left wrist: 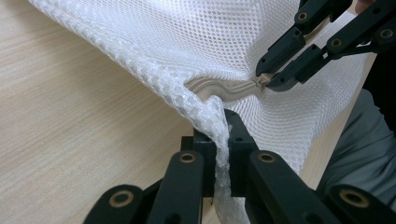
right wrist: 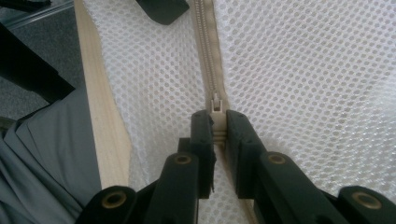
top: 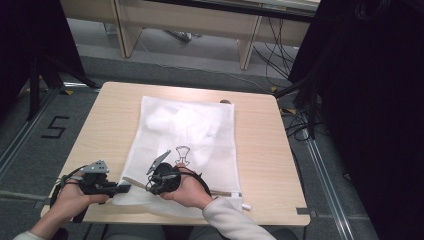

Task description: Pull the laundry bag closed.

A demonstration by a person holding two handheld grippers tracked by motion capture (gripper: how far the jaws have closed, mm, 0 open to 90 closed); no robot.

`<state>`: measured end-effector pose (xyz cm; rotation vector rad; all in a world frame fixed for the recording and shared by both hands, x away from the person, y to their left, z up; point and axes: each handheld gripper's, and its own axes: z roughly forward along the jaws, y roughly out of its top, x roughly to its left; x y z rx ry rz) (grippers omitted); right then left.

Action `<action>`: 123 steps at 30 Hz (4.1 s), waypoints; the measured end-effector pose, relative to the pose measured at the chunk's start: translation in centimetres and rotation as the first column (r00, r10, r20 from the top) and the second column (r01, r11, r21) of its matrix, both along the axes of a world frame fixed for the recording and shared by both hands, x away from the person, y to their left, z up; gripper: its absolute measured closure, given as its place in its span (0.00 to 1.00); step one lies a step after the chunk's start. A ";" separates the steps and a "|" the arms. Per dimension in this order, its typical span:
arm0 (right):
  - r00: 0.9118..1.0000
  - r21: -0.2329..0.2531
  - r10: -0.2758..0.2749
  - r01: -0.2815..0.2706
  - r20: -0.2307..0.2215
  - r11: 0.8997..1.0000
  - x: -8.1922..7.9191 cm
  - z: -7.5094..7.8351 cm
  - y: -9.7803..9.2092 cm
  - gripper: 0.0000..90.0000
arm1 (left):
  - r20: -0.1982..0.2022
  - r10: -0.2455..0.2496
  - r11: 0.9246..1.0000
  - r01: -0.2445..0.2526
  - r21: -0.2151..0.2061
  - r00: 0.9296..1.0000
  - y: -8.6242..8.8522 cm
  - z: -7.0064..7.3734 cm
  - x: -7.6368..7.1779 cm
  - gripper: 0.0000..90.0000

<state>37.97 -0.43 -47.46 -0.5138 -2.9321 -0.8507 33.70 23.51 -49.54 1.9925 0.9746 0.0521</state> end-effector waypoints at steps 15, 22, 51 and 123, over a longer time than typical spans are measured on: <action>1.000 -0.011 -0.019 0.019 -0.005 1.000 0.0 0.1 -0.8 0.92 | 0.000 0.005 1.000 -0.005 0.001 1.000 0.0 0.0 0.0 0.95; 1.000 -0.011 -0.008 0.008 0.007 1.000 0.0 0.1 -1.0 0.92 | -0.003 0.008 1.000 -0.008 0.004 1.000 0.1 0.0 0.0 0.95; 1.000 -0.017 -0.010 0.011 0.010 1.000 0.1 0.4 -2.1 0.92 | 0.001 0.008 1.000 -0.008 -0.001 1.000 0.1 0.0 0.1 0.95; 0.999 -0.035 -0.044 0.044 0.018 0.998 -0.2 1.3 -4.6 0.92 | -0.010 0.005 1.000 -0.005 0.026 1.000 0.3 0.1 0.2 0.95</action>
